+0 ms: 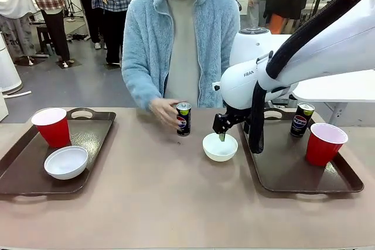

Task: Prepare tableware on both trays.
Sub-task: Pick up a Picnic Bowl from the table and place it on a Handle tray.

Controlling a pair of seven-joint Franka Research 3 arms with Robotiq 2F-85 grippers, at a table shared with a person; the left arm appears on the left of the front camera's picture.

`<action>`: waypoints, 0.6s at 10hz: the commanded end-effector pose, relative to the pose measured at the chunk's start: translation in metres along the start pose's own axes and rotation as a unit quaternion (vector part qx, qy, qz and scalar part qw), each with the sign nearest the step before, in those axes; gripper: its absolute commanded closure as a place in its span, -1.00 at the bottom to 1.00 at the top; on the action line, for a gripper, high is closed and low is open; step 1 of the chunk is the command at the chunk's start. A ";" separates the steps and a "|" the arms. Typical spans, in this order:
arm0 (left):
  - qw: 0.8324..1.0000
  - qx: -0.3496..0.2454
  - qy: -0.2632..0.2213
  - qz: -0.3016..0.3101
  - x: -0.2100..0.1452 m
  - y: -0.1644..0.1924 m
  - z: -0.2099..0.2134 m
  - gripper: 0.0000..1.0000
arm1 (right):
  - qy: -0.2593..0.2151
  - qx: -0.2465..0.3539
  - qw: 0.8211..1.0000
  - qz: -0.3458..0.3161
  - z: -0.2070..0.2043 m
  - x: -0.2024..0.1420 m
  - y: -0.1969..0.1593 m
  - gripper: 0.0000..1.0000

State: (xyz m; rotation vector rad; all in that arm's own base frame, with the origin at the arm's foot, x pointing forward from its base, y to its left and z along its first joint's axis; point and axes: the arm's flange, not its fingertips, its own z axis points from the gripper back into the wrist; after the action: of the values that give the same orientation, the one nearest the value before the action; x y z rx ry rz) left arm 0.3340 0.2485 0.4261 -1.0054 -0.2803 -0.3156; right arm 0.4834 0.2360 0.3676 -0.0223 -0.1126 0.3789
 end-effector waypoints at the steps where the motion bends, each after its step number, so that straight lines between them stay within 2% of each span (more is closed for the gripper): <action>1: 1.000 -0.003 -0.005 -0.003 -0.001 -0.002 0.001 -1.00 | 0.008 0.014 1.000 -0.004 0.001 -0.013 -0.005 -1.00; 2: 1.000 -0.003 -0.005 -0.003 -0.001 -0.002 0.001 -1.00 | 0.009 0.021 1.000 0.014 0.013 -0.033 0.006 -1.00; 3: 1.000 -0.003 -0.005 -0.003 -0.001 -0.002 0.001 -1.00 | 0.026 0.025 0.996 0.087 0.048 -0.078 0.016 -1.00; 4: 1.000 -0.003 -0.005 -0.003 -0.001 -0.002 0.001 -1.00 | 0.013 0.019 0.992 0.127 0.083 -0.122 0.013 -1.00; 5: 1.000 -0.003 -0.005 -0.003 -0.001 -0.002 0.001 -1.00 | -0.003 0.006 0.992 0.129 0.104 -0.155 0.007 -1.00; 6: 1.000 -0.003 -0.005 -0.003 -0.001 -0.002 0.001 -1.00 | -0.003 0.001 0.993 0.116 0.107 -0.165 0.000 -1.00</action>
State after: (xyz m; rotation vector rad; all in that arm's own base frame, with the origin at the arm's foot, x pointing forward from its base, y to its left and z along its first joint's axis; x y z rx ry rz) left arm 0.3341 0.2484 0.4259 -1.0057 -0.2796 -0.3155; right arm 0.3371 0.1998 0.4431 -0.0349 -0.0875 0.6154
